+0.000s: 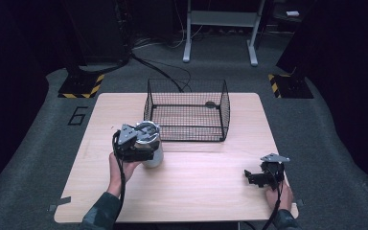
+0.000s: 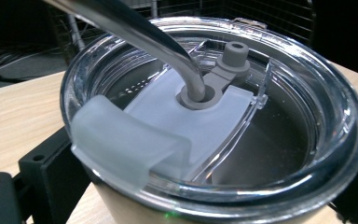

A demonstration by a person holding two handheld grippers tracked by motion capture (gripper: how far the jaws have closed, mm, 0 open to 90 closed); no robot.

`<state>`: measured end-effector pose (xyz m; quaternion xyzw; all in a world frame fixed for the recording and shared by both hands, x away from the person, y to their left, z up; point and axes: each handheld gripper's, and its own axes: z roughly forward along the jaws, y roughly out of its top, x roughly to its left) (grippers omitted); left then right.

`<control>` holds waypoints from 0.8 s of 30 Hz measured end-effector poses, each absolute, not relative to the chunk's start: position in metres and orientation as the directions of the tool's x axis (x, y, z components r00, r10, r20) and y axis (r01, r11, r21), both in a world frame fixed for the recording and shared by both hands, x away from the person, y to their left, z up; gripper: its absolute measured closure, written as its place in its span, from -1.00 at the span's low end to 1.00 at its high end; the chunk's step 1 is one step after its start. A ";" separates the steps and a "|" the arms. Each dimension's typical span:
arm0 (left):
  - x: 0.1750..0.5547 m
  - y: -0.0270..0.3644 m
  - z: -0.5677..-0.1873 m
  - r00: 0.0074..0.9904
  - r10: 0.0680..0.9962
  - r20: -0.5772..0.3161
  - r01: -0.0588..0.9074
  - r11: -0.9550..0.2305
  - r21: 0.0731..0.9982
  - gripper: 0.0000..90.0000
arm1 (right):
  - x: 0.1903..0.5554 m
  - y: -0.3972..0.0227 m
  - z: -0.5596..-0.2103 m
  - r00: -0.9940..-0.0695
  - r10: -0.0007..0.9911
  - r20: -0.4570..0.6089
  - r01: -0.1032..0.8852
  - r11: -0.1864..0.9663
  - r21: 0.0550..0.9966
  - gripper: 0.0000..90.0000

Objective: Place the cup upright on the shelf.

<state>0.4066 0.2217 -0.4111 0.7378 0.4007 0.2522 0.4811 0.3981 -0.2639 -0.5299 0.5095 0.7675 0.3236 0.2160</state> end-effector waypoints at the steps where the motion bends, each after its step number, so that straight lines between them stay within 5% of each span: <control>1: 0.407 0.222 -0.411 0.552 0.834 -0.013 0.349 -0.216 0.912 -0.91 | 0.398 -0.264 -0.530 -0.388 0.922 -0.002 0.642 0.272 0.717 -1.00; 24: 0.408 0.206 -0.355 0.650 0.760 -0.010 0.300 -0.244 0.922 -0.91 | 0.398 -0.263 -0.530 -0.386 0.923 0.002 0.644 0.267 0.717 -1.00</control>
